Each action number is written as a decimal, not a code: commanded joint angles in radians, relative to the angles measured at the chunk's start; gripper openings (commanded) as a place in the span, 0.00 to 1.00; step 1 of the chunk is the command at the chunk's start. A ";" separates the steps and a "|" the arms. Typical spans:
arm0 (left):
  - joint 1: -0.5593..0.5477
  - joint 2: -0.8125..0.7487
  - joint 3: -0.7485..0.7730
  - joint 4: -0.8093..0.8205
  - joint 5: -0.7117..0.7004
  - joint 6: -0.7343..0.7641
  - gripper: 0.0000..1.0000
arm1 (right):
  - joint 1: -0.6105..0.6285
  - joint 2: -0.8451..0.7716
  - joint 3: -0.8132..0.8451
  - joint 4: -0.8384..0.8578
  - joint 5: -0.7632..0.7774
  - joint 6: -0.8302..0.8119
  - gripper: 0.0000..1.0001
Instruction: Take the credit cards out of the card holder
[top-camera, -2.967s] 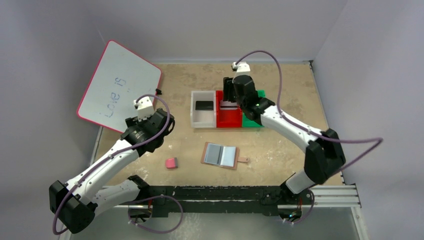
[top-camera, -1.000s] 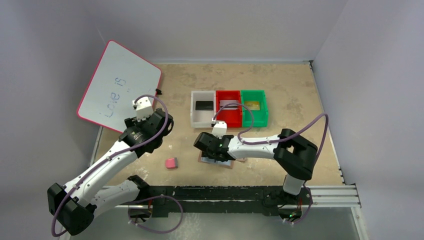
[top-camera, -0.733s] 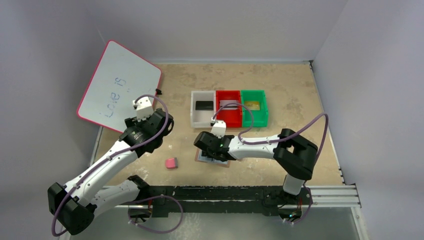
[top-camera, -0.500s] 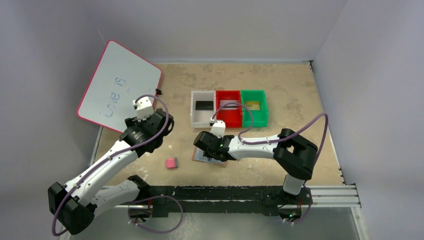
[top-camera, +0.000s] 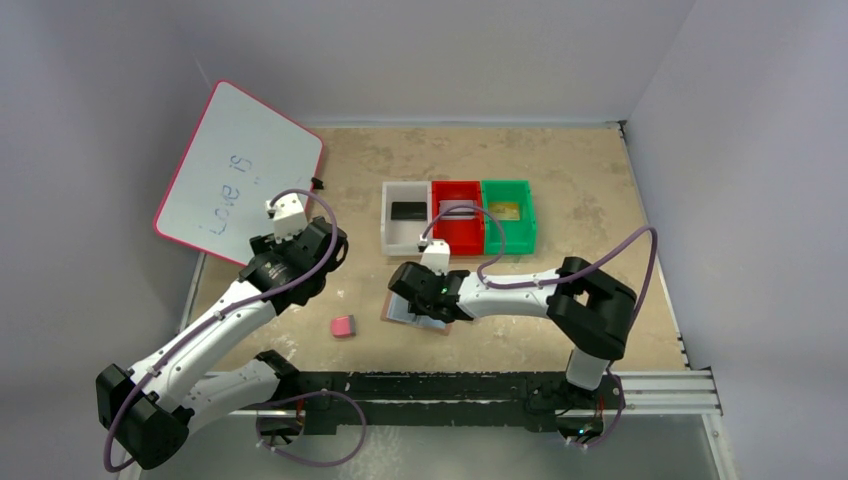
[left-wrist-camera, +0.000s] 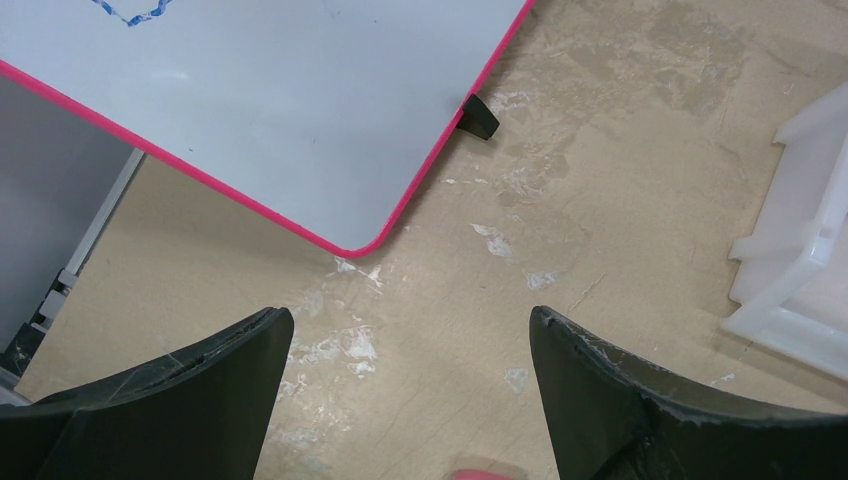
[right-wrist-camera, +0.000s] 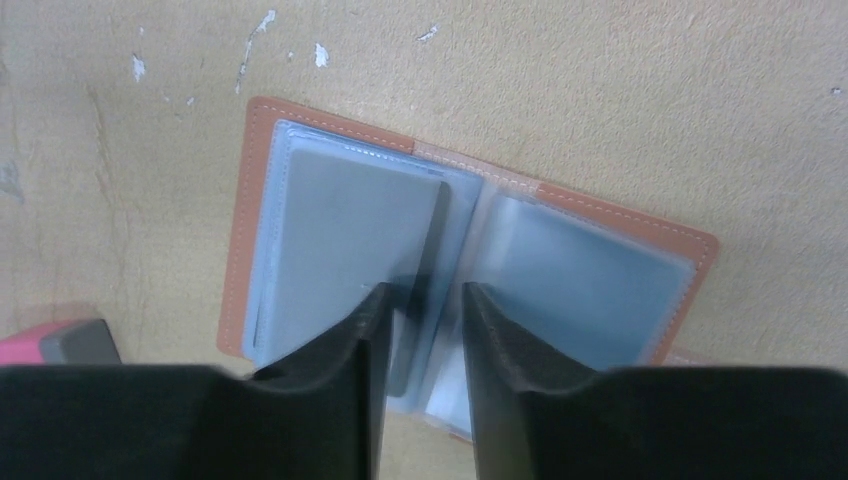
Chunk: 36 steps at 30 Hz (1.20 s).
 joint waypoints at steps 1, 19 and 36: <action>0.004 -0.004 0.033 0.010 -0.012 0.013 0.89 | -0.004 -0.026 0.001 -0.006 -0.022 -0.053 0.45; 0.004 -0.034 0.031 0.010 -0.014 0.013 0.88 | -0.003 0.073 0.149 -0.091 0.005 -0.049 0.63; 0.004 -0.036 0.031 0.013 -0.012 0.015 0.88 | -0.004 0.135 0.149 -0.107 -0.011 -0.061 0.23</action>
